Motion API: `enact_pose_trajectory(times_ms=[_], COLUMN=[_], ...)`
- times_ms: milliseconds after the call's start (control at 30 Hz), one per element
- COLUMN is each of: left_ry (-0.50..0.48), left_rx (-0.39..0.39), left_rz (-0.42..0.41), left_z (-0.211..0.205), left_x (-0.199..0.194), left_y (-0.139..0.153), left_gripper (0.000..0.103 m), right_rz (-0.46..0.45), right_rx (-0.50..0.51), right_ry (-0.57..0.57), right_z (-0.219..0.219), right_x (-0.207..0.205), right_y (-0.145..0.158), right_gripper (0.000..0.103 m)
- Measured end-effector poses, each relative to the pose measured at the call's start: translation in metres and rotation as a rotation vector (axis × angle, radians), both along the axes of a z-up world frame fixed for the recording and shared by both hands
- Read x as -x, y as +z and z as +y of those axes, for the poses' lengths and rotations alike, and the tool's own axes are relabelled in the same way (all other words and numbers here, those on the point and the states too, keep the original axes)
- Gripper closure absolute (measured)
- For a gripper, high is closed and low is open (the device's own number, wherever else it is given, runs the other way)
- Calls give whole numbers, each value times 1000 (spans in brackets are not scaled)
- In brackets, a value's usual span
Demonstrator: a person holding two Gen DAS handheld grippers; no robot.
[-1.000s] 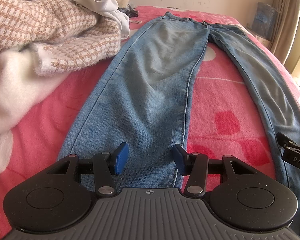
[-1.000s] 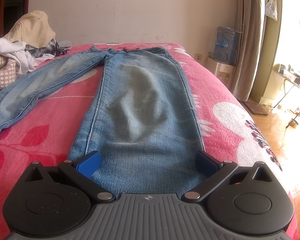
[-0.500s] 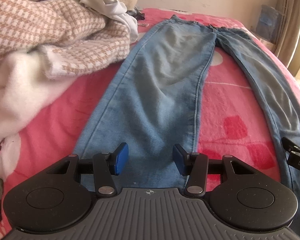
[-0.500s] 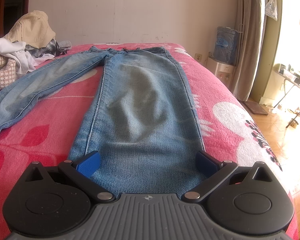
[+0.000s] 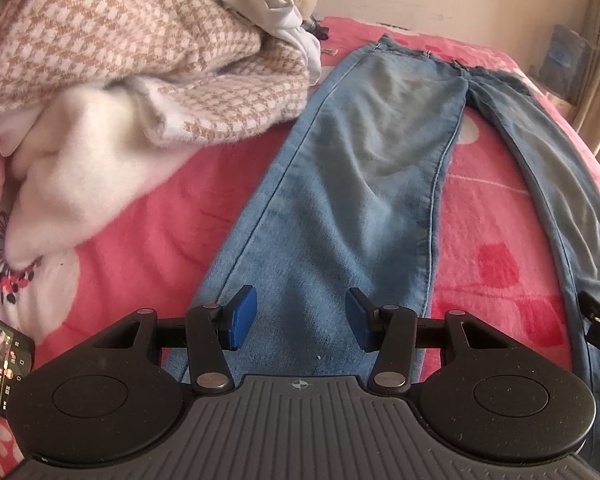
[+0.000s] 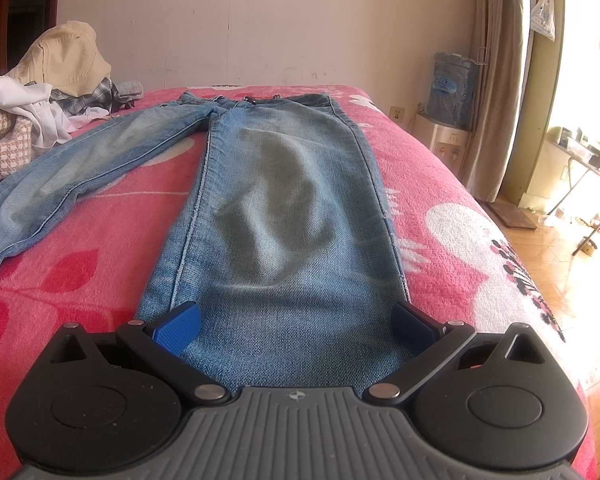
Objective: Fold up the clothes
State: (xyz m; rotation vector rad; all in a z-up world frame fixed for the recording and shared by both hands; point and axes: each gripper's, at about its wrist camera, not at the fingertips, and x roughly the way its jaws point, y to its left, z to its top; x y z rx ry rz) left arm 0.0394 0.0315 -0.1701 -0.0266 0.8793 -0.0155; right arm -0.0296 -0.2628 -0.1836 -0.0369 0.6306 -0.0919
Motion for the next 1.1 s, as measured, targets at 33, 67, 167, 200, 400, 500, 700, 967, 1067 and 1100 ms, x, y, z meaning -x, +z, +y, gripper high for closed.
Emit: enact_pose_trajectory(times_ms=[33,67,167,200,400,500,700,967,1067,1100], left_ry=[-1,-2,-6,-9,-11,-8,-14,0,5,7], left_rx=[1,2,2,-1,-9,2,3,10,11,12], left_rz=[-1,0,1,-3,-10,-1,-2,-7,-6,-6], left_z=[0,-1,-2,-3,-5,-5,-7,-2,-1,0], left_x=[1,1,0,1,0,-1,0,2,2,2], left_y=[0,0,-1,0,1,-2,-3,-2,-2,-3], left_gripper=[54,54,54,54,54,54,54,54,54,54], right_rz=[0,0,0,0,0,0,0,-1,-1,-1], right_rx=[0,0,0,0,0,-1,-1,0,0,0], right_ry=[0,0,-1,-1,0,0,0,-1,-1,-1], right_z=[0,0,0,0,0,0,0,0,-1,-1], right_x=[0,0,0,0,0,0,0,0,0,0], right_y=[0,0,0,0,0,0,0,0,0,0], right_gripper=[0,0,0,0,0,0,0,0,0,0])
